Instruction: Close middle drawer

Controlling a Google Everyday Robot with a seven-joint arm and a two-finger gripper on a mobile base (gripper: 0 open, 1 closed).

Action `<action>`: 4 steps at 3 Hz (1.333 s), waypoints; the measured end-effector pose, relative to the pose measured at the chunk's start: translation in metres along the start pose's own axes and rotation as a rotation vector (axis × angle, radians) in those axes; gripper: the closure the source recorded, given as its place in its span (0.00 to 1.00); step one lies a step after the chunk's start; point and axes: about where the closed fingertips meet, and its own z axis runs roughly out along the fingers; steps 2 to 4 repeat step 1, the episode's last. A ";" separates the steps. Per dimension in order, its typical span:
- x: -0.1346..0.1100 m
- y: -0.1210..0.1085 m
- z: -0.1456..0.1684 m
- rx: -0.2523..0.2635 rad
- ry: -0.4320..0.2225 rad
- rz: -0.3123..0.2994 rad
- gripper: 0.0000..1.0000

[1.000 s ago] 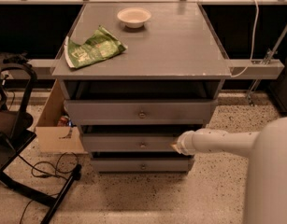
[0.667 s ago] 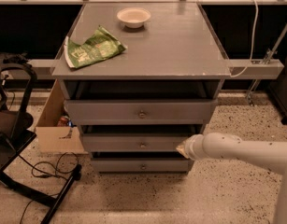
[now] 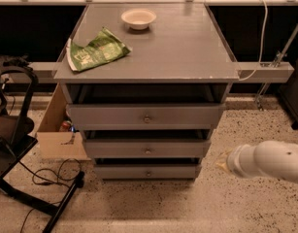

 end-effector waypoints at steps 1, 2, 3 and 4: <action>-0.004 -0.020 -0.085 0.108 -0.044 0.005 0.82; -0.004 -0.020 -0.085 0.108 -0.044 0.005 0.82; -0.004 -0.020 -0.085 0.108 -0.044 0.005 0.82; -0.004 -0.020 -0.085 0.108 -0.044 0.005 0.82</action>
Offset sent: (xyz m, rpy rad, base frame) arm 0.0000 0.0000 0.0000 0.0000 0.0000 0.0000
